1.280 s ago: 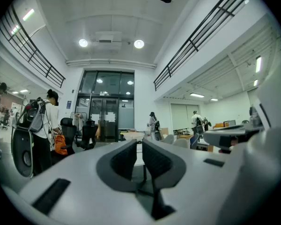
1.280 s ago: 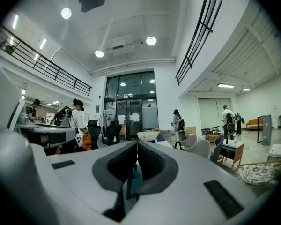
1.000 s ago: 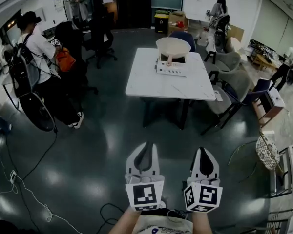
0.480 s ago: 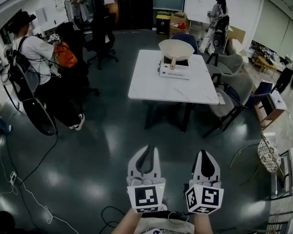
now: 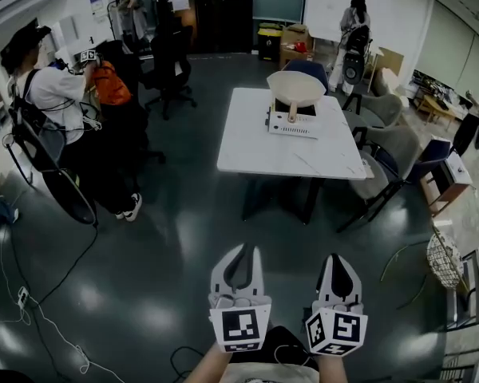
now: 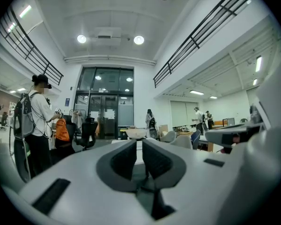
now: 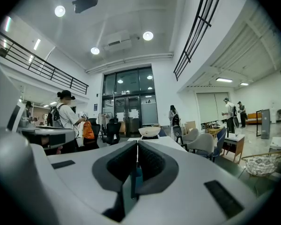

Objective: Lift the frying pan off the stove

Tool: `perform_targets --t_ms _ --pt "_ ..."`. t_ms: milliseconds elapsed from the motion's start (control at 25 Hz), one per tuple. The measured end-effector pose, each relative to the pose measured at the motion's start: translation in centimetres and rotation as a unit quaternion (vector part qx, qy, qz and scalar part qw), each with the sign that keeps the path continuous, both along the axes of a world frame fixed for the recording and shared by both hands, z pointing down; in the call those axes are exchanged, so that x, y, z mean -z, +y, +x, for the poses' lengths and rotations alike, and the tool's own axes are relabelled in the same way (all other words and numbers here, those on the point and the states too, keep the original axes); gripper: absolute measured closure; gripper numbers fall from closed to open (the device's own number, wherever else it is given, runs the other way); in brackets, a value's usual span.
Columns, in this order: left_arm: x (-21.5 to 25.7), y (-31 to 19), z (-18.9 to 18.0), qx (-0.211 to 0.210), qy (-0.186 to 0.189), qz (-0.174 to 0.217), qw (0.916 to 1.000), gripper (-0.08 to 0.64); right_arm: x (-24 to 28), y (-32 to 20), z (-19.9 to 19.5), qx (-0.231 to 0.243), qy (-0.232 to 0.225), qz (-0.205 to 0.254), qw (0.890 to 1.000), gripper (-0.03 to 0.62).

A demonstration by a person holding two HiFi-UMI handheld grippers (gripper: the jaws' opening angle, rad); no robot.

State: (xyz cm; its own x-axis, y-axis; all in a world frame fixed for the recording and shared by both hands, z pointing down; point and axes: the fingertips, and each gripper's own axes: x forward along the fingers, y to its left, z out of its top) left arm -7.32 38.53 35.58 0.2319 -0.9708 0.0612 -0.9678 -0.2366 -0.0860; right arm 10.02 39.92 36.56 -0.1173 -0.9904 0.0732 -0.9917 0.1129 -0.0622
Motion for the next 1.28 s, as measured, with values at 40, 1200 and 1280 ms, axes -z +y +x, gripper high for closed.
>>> perform_targets --t_ms 40,1200,1280 --pt "-0.2 -0.3 -0.2 0.001 0.001 -0.002 1.0 0.514 -0.2 -0.2 -0.1 0.0 0.0 -0.003 1.0 0.575" --pt "0.4 -20.8 3.4 0.043 -0.007 -0.008 0.999 0.514 0.2 -23.1 2.7 0.055 -0.002 -0.01 0.998 0.575" --pt "0.4 -22.2 4.0 0.046 -0.008 -0.01 0.9989 0.514 0.2 -24.6 3.2 0.06 -0.004 -0.013 0.998 0.575"
